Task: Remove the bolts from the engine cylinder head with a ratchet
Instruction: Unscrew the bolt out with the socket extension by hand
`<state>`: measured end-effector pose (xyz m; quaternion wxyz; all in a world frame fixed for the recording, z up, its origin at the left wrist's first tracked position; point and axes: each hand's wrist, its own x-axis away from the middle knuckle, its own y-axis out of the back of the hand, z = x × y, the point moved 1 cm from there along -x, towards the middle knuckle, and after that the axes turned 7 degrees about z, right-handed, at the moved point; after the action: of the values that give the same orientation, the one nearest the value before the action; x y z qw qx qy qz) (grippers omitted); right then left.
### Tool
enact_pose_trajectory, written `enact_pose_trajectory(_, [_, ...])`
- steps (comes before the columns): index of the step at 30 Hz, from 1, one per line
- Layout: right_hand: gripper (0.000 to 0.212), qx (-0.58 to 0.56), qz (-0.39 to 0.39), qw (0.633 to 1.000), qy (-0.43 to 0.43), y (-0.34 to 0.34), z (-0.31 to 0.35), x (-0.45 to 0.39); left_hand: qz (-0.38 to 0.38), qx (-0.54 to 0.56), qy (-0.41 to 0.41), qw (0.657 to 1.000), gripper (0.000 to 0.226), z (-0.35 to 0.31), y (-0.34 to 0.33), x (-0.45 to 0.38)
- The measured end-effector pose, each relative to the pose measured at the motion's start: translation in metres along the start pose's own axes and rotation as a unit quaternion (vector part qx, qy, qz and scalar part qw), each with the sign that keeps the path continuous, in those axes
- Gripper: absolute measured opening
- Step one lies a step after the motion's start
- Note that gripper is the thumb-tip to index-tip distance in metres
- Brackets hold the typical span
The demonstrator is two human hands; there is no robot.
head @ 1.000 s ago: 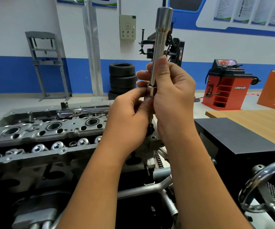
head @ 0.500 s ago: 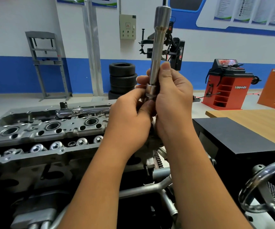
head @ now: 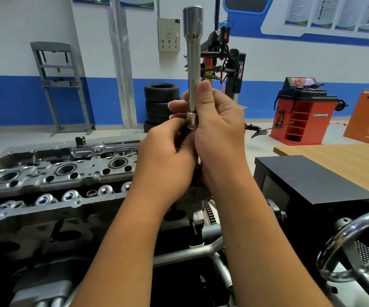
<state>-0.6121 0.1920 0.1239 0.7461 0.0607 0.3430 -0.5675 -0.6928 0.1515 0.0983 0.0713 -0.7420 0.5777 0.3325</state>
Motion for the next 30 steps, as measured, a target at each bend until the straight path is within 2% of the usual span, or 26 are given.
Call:
enact_pose_trajectory(2, [0.033, -0.018, 0.010, 1.000, -0.010, -0.0013, -0.0009, 0.0017, -0.041, -0.022, -0.007, 0.999, 0.015, 0.0023, -0.0015, -0.0004])
enact_pose_trajectory(4, [0.025, -0.008, 0.010, 1.000, 0.005, -0.0020, -0.0022, 0.0029, -0.058, -0.035, -0.009, 0.998, 0.021, 0.0021, -0.0018, 0.0001])
enact_pose_trajectory(11, [0.026, 0.047, -0.011, 0.998, 0.038, 0.0009, -0.0038, -0.0007, 0.037, -0.019, 0.000, 0.999, 0.023, 0.0001, 0.0000, -0.0001])
enact_pose_trajectory(15, [0.035, 0.034, 0.010, 0.999, 0.016, 0.0002, -0.0035, -0.0009, -0.016, -0.042, -0.011, 0.999, 0.027, 0.0013, -0.0010, -0.0006])
enact_pose_trajectory(18, [0.024, 0.029, 0.017, 0.999, 0.017, -0.0006, -0.0035, 0.0012, -0.041, -0.060, -0.008, 0.997, 0.031, 0.0017, -0.0013, -0.0002])
enact_pose_trajectory(21, [0.019, 0.033, -0.001, 0.999, 0.034, 0.0010, -0.0034, 0.0014, -0.028, -0.083, -0.010, 0.996, 0.028, -0.0005, -0.0021, 0.0003])
enact_pose_trajectory(25, [0.025, 0.049, -0.007, 0.998, 0.043, 0.0005, -0.0035, 0.0007, 0.037, -0.066, -0.008, 0.997, 0.035, -0.0038, 0.0004, 0.0013])
enact_pose_trajectory(28, [0.033, 0.036, -0.004, 0.999, 0.032, -0.0010, -0.0022, 0.0002, 0.012, -0.058, -0.012, 0.998, 0.040, -0.0033, 0.0020, 0.0017])
enact_pose_trajectory(30, [0.029, 0.030, 0.003, 0.999, 0.028, -0.0011, -0.0006, 0.0009, -0.014, -0.050, -0.010, 0.999, 0.042, -0.0031, 0.0005, 0.0025])
